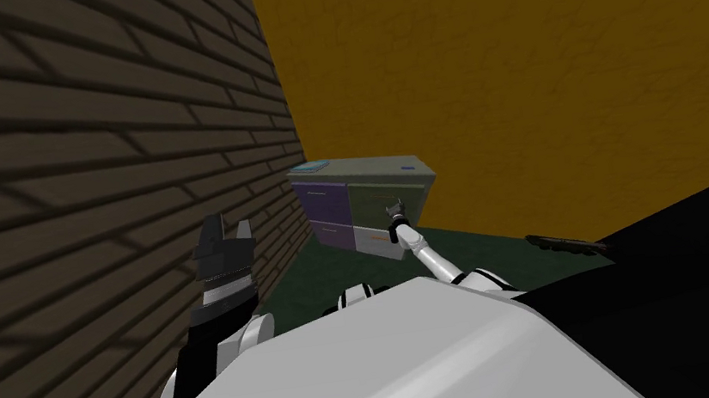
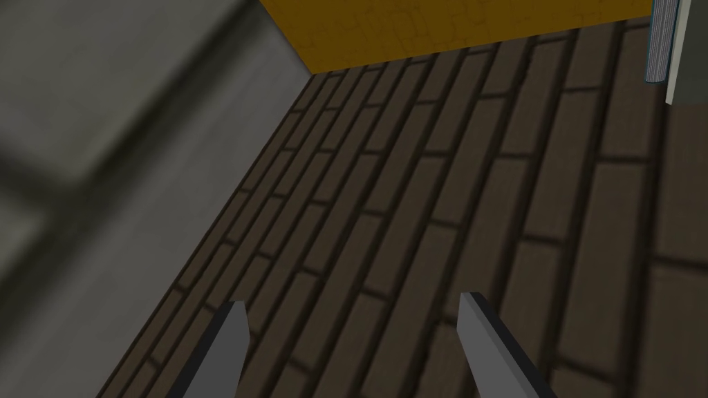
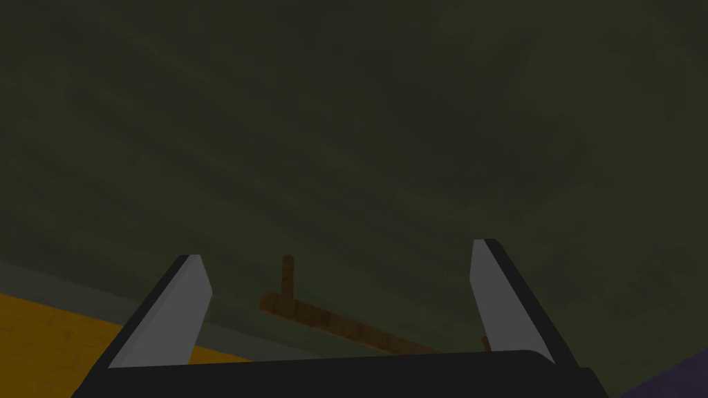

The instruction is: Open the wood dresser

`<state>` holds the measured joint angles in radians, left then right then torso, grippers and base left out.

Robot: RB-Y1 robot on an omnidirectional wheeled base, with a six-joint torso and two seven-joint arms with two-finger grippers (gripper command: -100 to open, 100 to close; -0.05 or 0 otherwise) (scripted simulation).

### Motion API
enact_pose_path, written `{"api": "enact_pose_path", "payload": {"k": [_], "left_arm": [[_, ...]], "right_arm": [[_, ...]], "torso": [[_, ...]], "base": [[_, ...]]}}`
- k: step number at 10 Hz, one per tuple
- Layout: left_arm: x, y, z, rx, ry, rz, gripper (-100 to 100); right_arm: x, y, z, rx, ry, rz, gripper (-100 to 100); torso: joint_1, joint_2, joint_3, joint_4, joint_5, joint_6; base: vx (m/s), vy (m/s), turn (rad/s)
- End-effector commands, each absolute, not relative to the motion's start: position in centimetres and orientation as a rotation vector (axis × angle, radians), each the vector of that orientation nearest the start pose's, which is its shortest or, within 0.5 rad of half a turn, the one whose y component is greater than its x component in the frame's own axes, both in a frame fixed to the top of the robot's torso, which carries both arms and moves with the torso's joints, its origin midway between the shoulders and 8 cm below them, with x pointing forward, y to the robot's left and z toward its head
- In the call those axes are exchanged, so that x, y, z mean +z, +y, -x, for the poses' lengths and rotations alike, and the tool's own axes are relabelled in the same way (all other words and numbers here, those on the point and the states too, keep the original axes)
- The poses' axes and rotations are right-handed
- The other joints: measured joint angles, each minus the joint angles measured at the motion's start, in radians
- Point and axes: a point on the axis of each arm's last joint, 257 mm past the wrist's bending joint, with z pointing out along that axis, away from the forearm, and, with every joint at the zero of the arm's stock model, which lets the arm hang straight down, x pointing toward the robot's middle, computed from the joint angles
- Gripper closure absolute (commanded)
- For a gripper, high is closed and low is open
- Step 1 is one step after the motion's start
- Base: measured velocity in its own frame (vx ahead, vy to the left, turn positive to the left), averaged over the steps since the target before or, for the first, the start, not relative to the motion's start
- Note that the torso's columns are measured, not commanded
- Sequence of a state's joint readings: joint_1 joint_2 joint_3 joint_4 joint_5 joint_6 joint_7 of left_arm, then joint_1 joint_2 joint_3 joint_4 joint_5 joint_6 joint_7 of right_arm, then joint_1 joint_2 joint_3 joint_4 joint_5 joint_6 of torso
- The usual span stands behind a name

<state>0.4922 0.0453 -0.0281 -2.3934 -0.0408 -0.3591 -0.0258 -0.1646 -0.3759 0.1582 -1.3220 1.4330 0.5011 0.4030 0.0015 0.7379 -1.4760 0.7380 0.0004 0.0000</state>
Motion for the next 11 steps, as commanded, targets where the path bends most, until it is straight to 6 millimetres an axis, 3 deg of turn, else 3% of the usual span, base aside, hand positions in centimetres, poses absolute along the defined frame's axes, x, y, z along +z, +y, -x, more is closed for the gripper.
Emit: {"api": "enact_pose_path", "payload": {"k": [1,3,9,11], "left_arm": [[4.9,25.9,-34.6,-1.276,0.692,0.611,0],[4.9,25.9,-34.6,-1.276,0.692,0.611,0],[4.9,25.9,-34.6,-1.276,0.692,0.611,0],[4.9,25.9,-34.6,-1.276,0.692,0.611,0]], "right_arm": [[-22.0,-41.2,-56.8,-0.962,1.574,0.315,-100],[-21.3,-42.0,-56.9,-1.020,1.555,0.340,-100],[-23.7,-40.3,-57.0,-0.891,1.638,0.367,-100],[-23.7,-40.3,-57.0,-0.928,1.635,0.408,-100]], "torso": [[0.000,0.001,0.001,0.000,0.000,0.000],[-0.003,0.000,0.000,0.000,-0.001,0.000],[-0.002,0.000,0.000,0.000,0.000,0.001],[-0.002,0.002,0.001,0.001,0.000,-0.001]], "base": [[-0.010,0.111,-0.029],[0.000,0.074,-0.028],[0.062,0.032,-0.126],[0.019,0.013,0.027]]}}
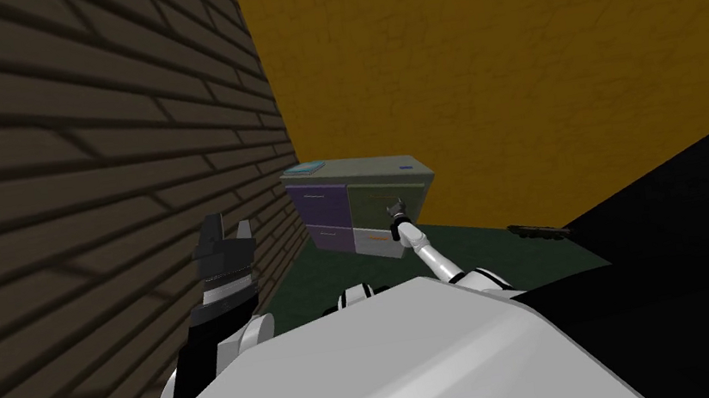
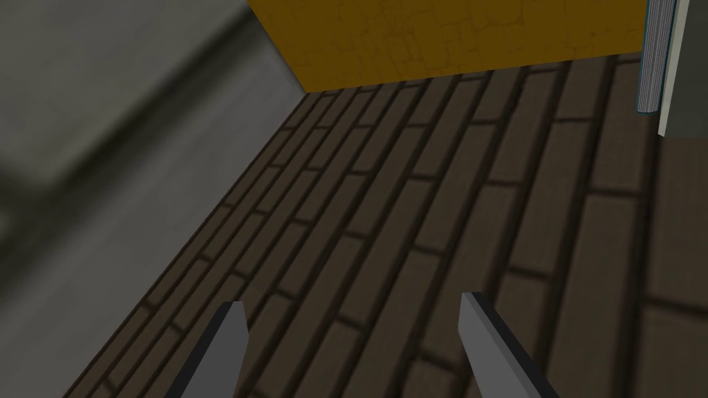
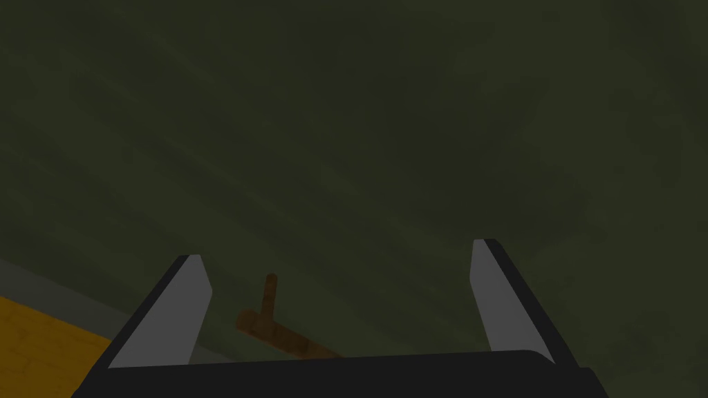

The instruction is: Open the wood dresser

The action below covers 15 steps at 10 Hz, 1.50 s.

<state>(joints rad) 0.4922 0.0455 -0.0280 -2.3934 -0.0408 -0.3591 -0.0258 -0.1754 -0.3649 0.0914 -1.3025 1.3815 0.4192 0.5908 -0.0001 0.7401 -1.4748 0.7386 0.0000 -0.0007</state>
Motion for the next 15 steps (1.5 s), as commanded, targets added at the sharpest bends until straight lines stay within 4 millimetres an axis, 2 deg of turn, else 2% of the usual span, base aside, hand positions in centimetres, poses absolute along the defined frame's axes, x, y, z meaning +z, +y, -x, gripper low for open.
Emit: {"api": "enact_pose_path", "payload": {"k": [1,4,9,11,15], "left_arm": [[4.9,25.9,-34.6,-1.276,0.692,0.611,0],[4.9,25.9,-34.6,-1.276,0.692,0.611,0],[4.9,25.9,-34.6,-1.276,0.692,0.611,0],[4.9,25.9,-34.6,-1.276,0.692,0.611,0],[4.9,25.9,-34.6,-1.276,0.692,0.611,0]], "right_arm": [[-24.1,-39.8,-56.8,-0.868,1.653,0.388,-100],[-24.4,-39.4,-56.9,-0.886,1.653,0.445,-100],[-24.8,-37.5,-56.7,-0.779,1.652,0.477,-100],[-24.8,-37.5,-56.7,-0.807,1.646,0.511,-100],[-24.1,-36.4,-56.2,-0.729,1.613,0.499,-100]], "torso": [[-0.001,0.001,0.000,0.000,0.000,0.001],[0.000,-0.002,-0.002,-0.001,0.000,0.000],[0.001,-0.003,-0.002,-0.001,0.000,0.002],[-0.001,0.000,0.000,0.000,0.000,0.000],[0.000,-0.002,-0.002,-0.001,0.000,0.000]], "base": [[0.066,0.021,-0.262],[0.042,0.028,-0.029],[0.067,0.043,-0.149],[0.018,0.008,0.021],[0.061,0.037,-0.151]]}}
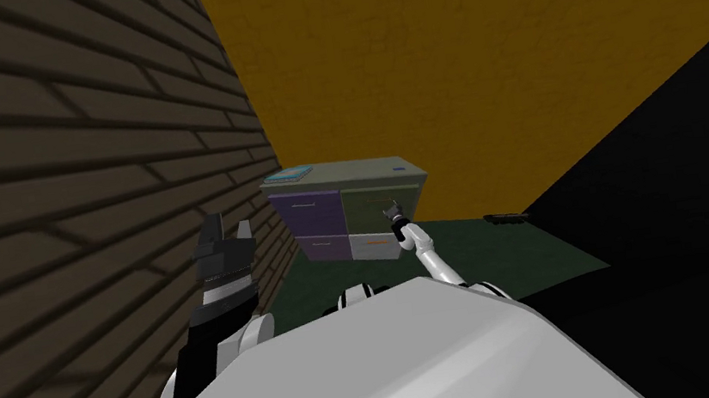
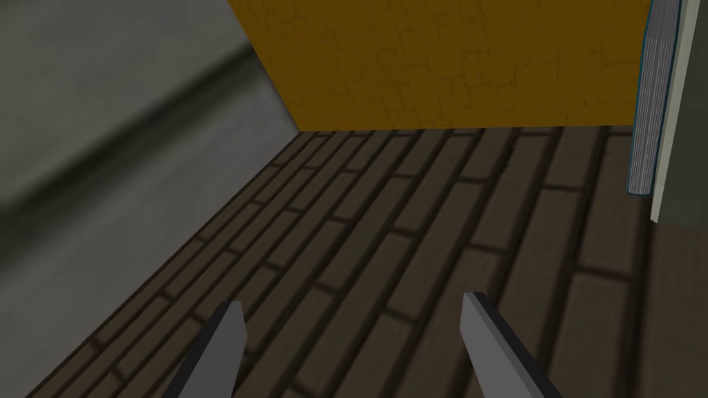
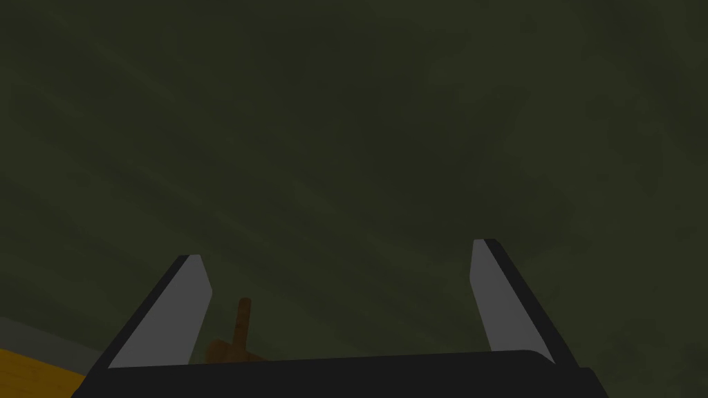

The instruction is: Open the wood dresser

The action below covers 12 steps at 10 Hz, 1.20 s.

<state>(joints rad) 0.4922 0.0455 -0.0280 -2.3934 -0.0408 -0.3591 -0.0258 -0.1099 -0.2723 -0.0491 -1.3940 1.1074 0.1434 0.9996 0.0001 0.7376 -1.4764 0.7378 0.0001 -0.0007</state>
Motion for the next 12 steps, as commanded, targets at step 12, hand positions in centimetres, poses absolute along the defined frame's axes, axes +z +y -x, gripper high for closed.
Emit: {"api": "enact_pose_path", "payload": {"k": [12], "left_arm": [[4.9,25.9,-34.6,-1.276,0.692,0.611,0]], "right_arm": [[-20.7,-34.7,-54.9,-0.702,1.451,0.550,-100]], "torso": [[0.000,-0.001,0.000,0.000,0.000,0.002]], "base": [[0.048,0.039,-0.101]]}}
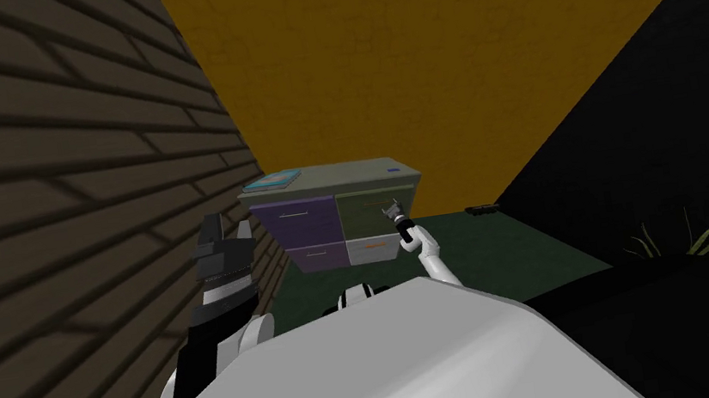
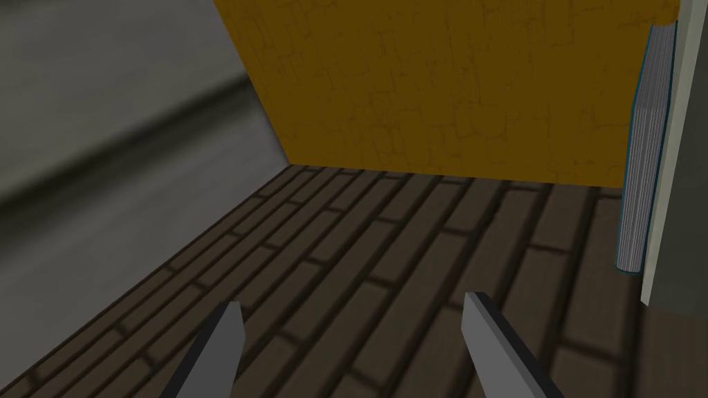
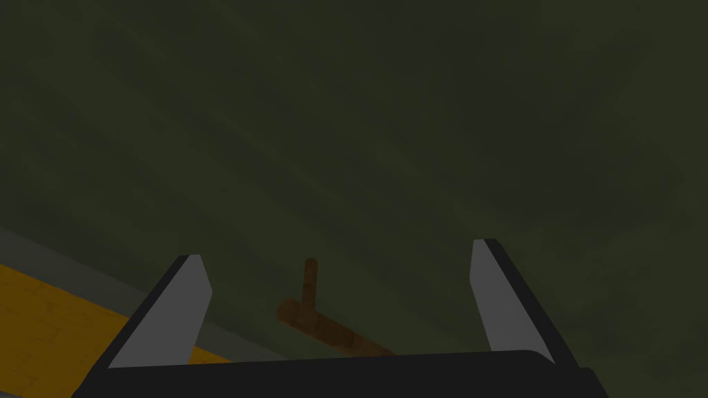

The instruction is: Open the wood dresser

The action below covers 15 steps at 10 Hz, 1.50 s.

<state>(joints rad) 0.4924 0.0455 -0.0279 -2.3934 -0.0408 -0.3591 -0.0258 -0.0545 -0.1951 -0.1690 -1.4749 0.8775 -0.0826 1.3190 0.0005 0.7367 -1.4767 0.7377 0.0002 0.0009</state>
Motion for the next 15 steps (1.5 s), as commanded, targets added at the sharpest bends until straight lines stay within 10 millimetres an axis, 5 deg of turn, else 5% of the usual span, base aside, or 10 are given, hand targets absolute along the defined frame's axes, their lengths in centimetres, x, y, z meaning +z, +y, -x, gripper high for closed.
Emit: {"api": "enact_pose_path", "payload": {"k": [1,3,4,15], "left_arm": [[4.9,25.9,-34.6,-1.276,0.692,0.611,0],[4.9,25.9,-34.6,-1.276,0.692,0.611,0],[4.9,25.9,-34.6,-1.276,0.692,0.611,0],[4.9,25.9,-34.6,-1.276,0.692,0.610,0]], "right_arm": [[-20.6,-34.5,-54.9,-0.719,1.440,0.573,-100],[-20.6,-34.6,-54.9,-0.723,1.440,0.576,-100],[-21.7,-34.3,-55.5,-0.735,1.475,0.608,100],[-24.5,-36.4,-56.6,-0.803,1.613,0.579,100]], "torso": [[0.001,0.001,0.000,0.000,0.000,-0.002],[-0.003,0.004,0.002,0.001,-0.001,-0.001],[-0.002,0.003,0.002,0.001,-0.001,-0.001],[-0.005,-0.012,-0.007,-0.014,-0.010,-0.008]], "base": [[0.026,0.036,0.042],[0.001,0.004,0.010],[-0.050,-0.069,0.214],[-0.057,-0.046,0.108]]}}
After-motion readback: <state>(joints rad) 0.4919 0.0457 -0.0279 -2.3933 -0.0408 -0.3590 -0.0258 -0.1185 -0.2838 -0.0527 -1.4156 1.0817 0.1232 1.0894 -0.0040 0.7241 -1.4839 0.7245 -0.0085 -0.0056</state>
